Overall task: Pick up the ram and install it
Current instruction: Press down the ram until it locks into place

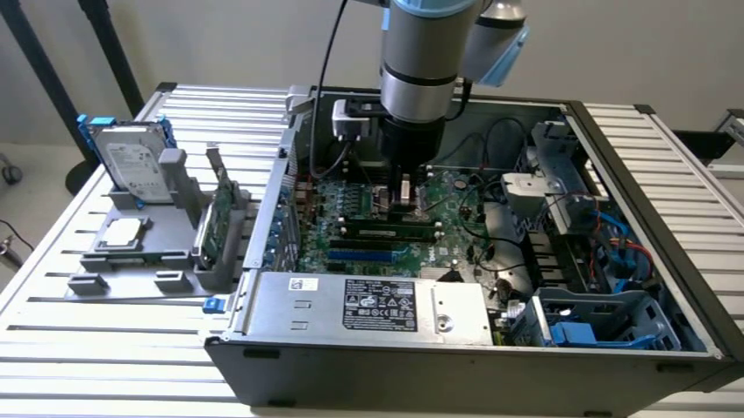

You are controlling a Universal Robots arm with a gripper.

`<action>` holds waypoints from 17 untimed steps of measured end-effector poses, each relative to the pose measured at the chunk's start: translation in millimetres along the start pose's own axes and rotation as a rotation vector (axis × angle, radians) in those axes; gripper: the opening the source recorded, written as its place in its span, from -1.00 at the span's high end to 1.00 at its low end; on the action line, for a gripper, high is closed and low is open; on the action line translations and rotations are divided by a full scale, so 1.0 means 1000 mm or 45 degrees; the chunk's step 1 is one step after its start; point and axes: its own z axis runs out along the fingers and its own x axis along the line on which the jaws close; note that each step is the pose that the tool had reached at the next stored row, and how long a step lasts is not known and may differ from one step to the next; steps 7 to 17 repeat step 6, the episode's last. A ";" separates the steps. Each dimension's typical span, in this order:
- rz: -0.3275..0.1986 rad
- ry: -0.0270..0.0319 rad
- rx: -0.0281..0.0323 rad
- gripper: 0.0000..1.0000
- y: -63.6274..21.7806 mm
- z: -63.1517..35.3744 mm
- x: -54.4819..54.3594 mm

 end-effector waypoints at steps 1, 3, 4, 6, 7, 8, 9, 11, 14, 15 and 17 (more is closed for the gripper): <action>0.000 0.0000 0.0000 0.79 0.0000 0.0000 0.000; 0.000 0.0002 -0.0001 0.79 0.0000 -0.0001 0.000; 0.000 0.0002 -0.0001 0.79 0.0000 -0.0001 0.000; 0.000 0.0003 -0.0001 0.79 0.0000 -0.0001 0.000; 0.000 0.0003 -0.0001 0.79 0.0000 -0.0001 0.000; 0.000 0.0003 -0.0001 0.79 0.0000 -0.0001 0.000; 0.000 0.0003 -0.0001 0.79 0.0000 -0.0001 0.000; 0.000 0.0003 -0.0001 0.79 0.0000 -0.0001 0.000; 0.000 0.0003 -0.0001 0.79 0.0000 -0.0001 0.000; 0.000 0.0003 -0.0001 0.79 0.0000 -0.0001 0.000; 0.000 0.0003 -0.0001 0.79 0.0000 -0.0001 0.000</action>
